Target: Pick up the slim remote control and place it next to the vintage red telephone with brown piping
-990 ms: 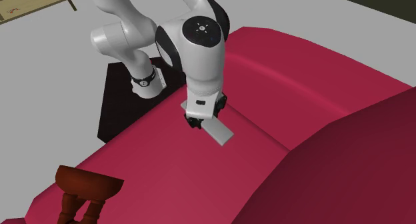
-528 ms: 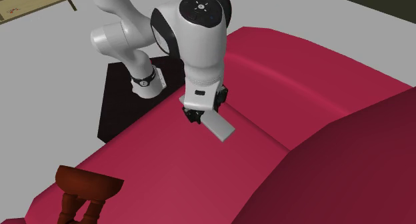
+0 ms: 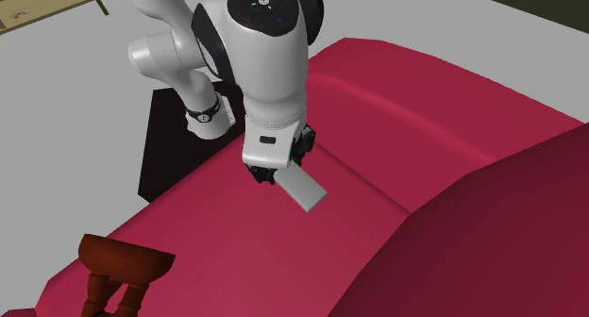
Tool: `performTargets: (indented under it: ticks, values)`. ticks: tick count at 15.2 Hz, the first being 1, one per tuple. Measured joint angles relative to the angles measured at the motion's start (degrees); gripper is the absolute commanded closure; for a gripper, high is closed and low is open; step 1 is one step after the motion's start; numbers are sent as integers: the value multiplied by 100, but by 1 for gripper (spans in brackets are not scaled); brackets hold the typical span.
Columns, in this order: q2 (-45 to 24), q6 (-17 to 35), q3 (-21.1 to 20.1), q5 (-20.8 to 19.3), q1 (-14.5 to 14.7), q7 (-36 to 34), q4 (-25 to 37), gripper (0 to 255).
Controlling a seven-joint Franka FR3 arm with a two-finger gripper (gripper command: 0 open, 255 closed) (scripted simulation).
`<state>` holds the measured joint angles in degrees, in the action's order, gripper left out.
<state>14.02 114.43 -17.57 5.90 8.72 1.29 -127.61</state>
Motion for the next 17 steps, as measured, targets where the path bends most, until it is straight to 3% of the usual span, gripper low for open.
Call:
performTargets:
  ticks: [11,17]
  values:
    - [-1148,-168,717,-409,-633,1127,1239,255]
    - [-1351,212,758,-447,-673,1204,1054,255]
